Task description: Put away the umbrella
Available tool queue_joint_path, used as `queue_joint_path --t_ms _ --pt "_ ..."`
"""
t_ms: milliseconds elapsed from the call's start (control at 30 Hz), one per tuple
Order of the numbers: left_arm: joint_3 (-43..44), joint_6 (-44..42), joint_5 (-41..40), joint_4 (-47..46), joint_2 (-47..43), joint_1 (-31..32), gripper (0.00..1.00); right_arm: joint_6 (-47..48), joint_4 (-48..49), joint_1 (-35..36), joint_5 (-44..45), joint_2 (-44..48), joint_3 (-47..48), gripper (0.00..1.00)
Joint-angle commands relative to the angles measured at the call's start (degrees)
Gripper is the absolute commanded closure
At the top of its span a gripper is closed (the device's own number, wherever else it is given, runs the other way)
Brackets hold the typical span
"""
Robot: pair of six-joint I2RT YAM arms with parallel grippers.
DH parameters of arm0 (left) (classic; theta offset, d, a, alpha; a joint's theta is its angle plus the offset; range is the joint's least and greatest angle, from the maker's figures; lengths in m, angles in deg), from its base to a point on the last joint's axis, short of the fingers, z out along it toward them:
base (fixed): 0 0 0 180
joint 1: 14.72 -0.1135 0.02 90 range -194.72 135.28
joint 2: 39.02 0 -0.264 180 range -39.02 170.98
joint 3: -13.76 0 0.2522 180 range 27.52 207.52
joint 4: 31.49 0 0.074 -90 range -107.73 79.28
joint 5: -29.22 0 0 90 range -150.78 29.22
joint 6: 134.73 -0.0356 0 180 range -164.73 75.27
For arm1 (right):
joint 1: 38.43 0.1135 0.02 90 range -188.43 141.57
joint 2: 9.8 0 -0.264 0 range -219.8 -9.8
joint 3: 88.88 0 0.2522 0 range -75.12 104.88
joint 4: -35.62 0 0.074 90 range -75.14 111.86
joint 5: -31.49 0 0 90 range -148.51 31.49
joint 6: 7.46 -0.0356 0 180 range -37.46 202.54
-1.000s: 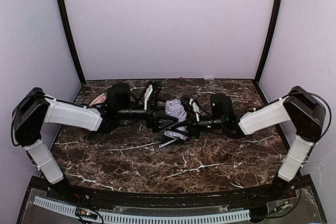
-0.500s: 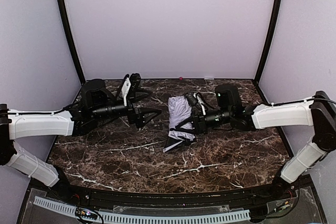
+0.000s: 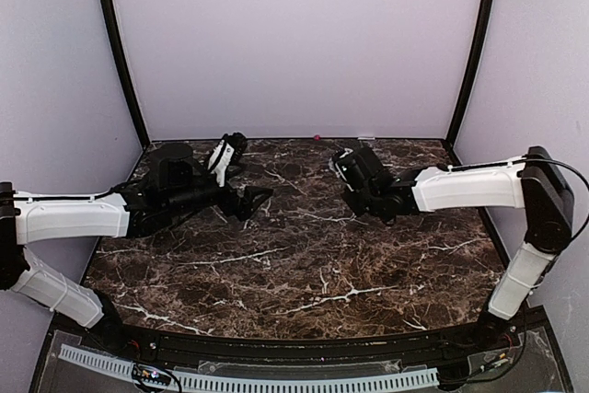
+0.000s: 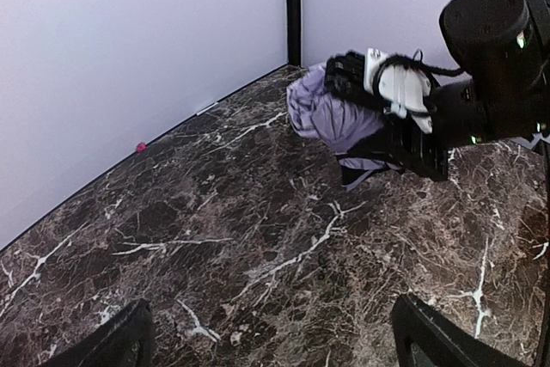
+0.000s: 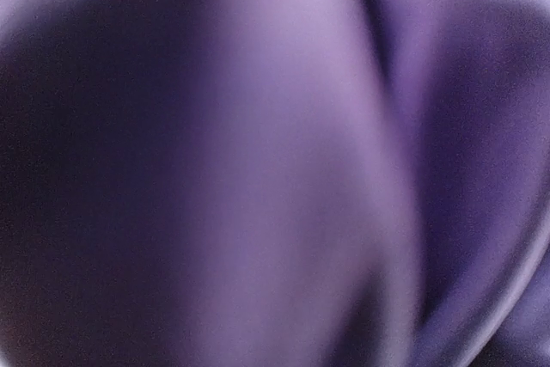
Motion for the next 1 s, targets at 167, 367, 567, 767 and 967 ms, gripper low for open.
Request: queue_joint_path --t_ms 167,367,567,767,967 --pt "0.88 -2.42 -5.64 2.62 -0.02 -0.15 0.01 0.83 -9.03 10.99 15.79 -17.89 8.16 0.59" --pt "1.19 -3.52 -5.76 3.35 0.98 -0.25 0.01 -0.48 -12.84 14.52 3.14 -19.97 10.27 0.01" --pt "1.95 -4.00 -5.29 4.72 1.79 -0.33 0.01 2.72 -25.96 19.03 -15.83 -19.46 16.57 0.00" --pt "1.50 -4.98 -5.59 5.41 1.04 -0.33 0.01 9.10 -29.52 17.60 -41.38 -6.35 16.52 0.00" --pt "0.62 -5.45 -7.63 5.07 -0.17 -0.33 0.01 1.85 -19.10 0.48 -50.93 3.79 15.46 0.00"
